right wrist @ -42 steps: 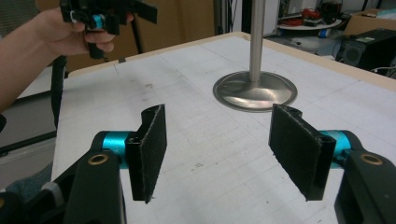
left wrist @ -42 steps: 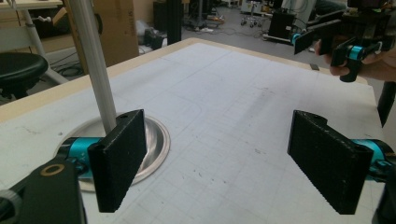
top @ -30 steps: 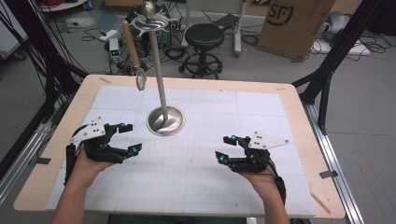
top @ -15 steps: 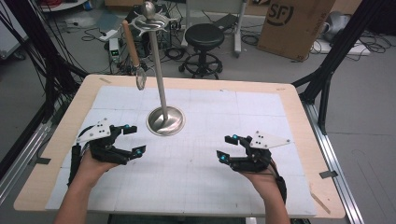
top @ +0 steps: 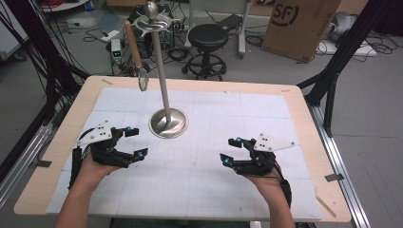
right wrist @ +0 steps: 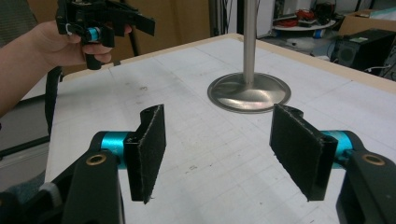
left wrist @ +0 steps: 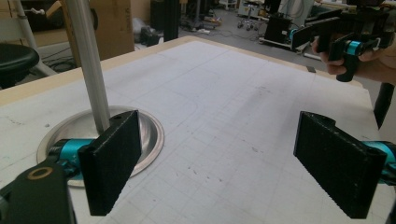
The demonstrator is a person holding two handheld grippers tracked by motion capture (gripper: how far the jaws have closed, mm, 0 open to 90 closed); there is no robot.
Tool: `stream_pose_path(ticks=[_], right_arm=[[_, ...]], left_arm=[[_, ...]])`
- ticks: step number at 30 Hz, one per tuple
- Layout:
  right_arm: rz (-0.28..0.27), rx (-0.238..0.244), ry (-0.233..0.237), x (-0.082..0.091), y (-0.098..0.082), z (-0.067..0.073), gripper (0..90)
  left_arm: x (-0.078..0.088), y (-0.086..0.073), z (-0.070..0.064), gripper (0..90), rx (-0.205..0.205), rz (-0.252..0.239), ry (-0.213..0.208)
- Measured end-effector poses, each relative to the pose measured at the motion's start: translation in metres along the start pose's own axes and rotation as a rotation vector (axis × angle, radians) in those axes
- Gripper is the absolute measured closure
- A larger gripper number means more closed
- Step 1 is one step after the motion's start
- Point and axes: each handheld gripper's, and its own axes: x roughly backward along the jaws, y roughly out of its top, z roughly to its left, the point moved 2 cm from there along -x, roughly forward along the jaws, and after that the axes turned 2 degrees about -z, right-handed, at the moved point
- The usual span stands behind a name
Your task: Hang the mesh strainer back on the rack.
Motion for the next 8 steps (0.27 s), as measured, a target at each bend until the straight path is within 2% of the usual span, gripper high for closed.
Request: stream_pose_path(ticks=[8], right_arm=[[0.010,0.004,0.003,-0.0020,-0.0011,0.0003,35.6]], left_arm=[[0.0008,0.0002,0.0010,15.8,-0.004,-0.001,0.004]])
